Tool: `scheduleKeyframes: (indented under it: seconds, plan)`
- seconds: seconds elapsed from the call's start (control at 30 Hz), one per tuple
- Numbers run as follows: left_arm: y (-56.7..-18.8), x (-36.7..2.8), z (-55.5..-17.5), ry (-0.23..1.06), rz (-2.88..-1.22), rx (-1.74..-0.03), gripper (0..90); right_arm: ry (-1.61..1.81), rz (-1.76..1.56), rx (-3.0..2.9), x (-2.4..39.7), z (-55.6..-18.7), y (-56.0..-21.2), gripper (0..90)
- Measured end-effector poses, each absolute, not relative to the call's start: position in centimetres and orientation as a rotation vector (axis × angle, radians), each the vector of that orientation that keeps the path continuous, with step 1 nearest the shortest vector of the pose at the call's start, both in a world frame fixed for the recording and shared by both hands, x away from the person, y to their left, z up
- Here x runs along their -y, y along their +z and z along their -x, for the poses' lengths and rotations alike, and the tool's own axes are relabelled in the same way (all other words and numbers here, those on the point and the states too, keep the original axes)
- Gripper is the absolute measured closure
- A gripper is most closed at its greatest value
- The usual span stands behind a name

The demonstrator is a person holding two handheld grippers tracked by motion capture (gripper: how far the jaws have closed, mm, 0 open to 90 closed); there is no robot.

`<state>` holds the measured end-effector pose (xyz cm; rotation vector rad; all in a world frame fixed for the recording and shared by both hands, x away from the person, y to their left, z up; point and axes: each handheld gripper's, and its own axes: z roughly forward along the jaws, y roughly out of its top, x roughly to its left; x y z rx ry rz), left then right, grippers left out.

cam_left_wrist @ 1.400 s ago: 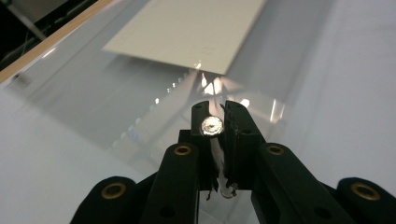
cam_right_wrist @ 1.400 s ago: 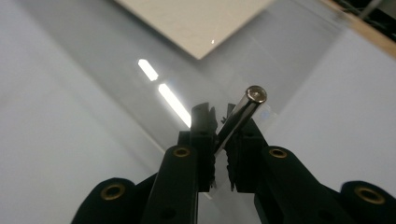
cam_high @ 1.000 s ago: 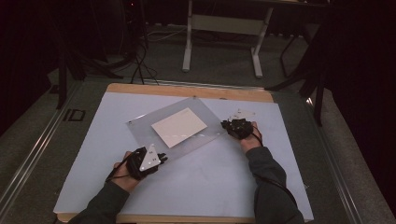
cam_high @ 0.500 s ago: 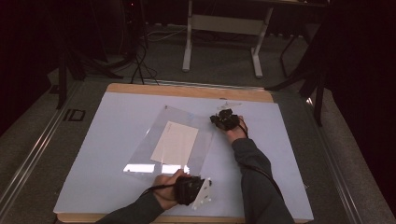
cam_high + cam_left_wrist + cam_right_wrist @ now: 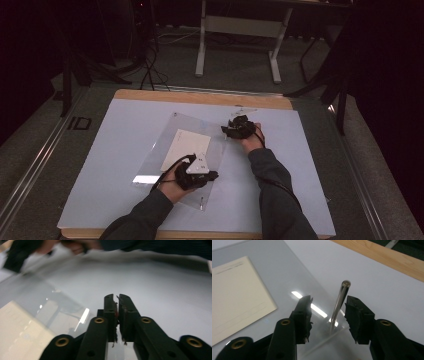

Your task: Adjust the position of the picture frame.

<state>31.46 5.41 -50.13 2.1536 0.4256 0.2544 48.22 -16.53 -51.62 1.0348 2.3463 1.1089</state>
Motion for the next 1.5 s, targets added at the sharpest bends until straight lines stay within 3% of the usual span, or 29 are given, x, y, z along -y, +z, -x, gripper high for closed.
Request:
scheduleKeyframes:
  seconds: [0.37, 0.77, 1.17, 1.5]
  plan:
    - [-50.4, -6.1, -36.9, 0.23, -2.108, -0.566, 63.5, 1.144, -0.928, -2.414, 19.1, -42.3, -50.8, 50.3]
    - [-50.3, -5.5, -42.3, 0.232, -2.074, -0.606, 52.4, 1.219, -0.75, -2.523, 19.3, -35.5, -50.7, 50.6]
    - [-50.1, -4.3, -45.8, 0.234, -2.076, -0.642, 51.6, 1.288, -0.641, -2.601, 18.5, -30.8, -51.9, 51.9]
    - [-49.9, -2.4, -47.9, 0.228, -2.067, -0.639, 55.9, 1.339, -0.584, -2.639, 18.0, -28.7, -52.5, 54.4]
